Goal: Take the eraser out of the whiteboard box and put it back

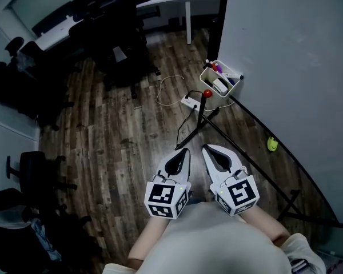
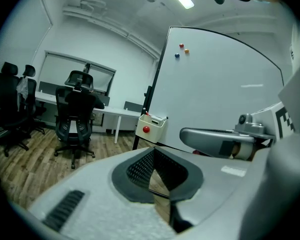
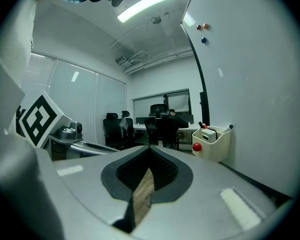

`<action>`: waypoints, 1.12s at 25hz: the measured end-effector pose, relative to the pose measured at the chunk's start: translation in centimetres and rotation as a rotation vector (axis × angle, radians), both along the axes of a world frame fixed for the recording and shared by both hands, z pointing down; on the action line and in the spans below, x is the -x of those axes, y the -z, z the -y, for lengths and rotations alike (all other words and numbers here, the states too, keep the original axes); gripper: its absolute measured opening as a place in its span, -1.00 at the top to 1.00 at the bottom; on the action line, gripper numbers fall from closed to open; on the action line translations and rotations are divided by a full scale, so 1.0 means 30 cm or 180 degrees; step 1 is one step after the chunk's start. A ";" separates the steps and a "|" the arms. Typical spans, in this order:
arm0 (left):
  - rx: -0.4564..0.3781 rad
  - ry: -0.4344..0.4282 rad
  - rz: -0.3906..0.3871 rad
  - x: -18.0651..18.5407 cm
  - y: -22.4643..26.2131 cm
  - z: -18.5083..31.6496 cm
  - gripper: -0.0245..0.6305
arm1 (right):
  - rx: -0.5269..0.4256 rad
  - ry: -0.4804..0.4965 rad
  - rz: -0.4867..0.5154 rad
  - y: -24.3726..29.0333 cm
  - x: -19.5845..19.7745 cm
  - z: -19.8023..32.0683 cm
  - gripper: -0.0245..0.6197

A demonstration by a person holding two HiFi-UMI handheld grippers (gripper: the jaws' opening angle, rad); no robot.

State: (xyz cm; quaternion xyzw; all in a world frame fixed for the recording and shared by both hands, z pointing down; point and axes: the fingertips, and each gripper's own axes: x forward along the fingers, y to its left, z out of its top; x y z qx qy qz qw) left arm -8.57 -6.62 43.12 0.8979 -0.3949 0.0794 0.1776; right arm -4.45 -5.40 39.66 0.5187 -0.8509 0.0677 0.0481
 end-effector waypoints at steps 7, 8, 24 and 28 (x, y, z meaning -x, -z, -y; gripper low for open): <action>-0.0001 -0.0221 0.0010 0.025 -0.004 0.036 0.92 | -0.0031 -0.0220 -0.0030 0.010 0.010 0.039 0.91; 0.0000 -0.0241 0.0014 0.030 -0.005 0.041 0.92 | -0.0038 -0.0252 -0.0028 0.011 0.012 0.044 0.91; -0.0009 -0.0457 -0.0035 0.019 0.016 0.124 0.92 | -0.0152 -0.0616 -0.0184 0.054 -0.057 0.120 0.91; -0.0010 -0.0485 -0.0056 -0.012 0.027 0.159 0.92 | -0.0176 -0.0658 -0.0189 0.065 -0.090 0.160 0.91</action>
